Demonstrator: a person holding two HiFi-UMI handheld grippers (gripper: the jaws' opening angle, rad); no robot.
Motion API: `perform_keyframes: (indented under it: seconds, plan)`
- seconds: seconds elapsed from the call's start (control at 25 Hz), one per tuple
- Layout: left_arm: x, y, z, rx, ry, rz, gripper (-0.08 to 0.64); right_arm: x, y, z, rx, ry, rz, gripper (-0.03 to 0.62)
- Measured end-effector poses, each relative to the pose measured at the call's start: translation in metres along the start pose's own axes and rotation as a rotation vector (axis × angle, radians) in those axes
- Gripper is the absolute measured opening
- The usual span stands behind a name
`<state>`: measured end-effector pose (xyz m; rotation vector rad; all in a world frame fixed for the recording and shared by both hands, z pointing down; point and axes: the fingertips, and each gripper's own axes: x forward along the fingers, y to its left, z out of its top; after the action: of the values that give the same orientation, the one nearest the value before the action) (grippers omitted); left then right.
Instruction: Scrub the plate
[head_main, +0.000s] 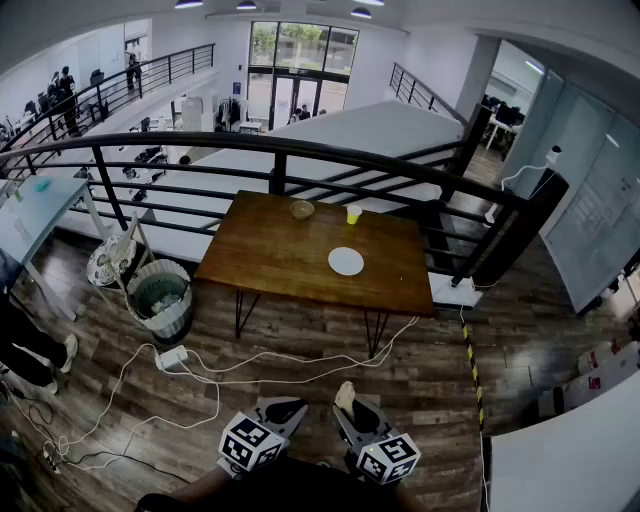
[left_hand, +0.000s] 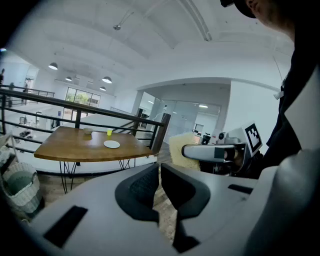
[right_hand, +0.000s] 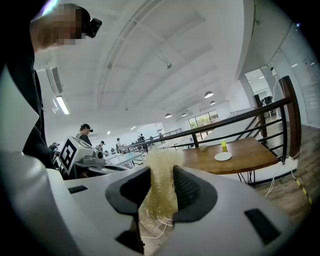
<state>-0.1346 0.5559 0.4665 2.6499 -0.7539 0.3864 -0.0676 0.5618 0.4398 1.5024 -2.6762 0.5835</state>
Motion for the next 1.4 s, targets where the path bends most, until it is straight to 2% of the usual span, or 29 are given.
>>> perform_keyframes:
  seconds: [0.36, 0.52, 0.76, 0.88, 1.04, 1.2, 1.4]
  plan:
    - [0.031, -0.026, 0.004, -0.005, 0.018, 0.021, 0.029, -0.021, -0.024, 0.004, -0.007, 0.008, 0.043, 0.149]
    - [0.043, -0.035, 0.001, -0.041, 0.033, 0.037, 0.029, -0.031, -0.040, 0.000, 0.001, 0.014, 0.056, 0.149]
    - [0.069, -0.048, -0.005, -0.075, 0.043, 0.055, 0.029, -0.044, -0.067, -0.008, 0.048, 0.031, 0.070, 0.149]
    - [0.081, -0.053, -0.012, -0.097, 0.073, 0.050, 0.029, -0.046, -0.081, -0.013, 0.082, 0.046, 0.073, 0.149]
    - [0.098, -0.043, -0.009, -0.121, 0.088, 0.053, 0.029, -0.037, -0.100, -0.013, 0.127, 0.062, 0.066, 0.149]
    - [0.119, -0.021, -0.004, -0.118, 0.102, 0.033, 0.029, -0.011, -0.110, -0.010, 0.131, 0.095, 0.069, 0.149]
    - [0.158, 0.025, 0.025, -0.113, 0.088, -0.039, 0.029, 0.034, -0.153, 0.011, 0.115, 0.086, -0.013, 0.149]
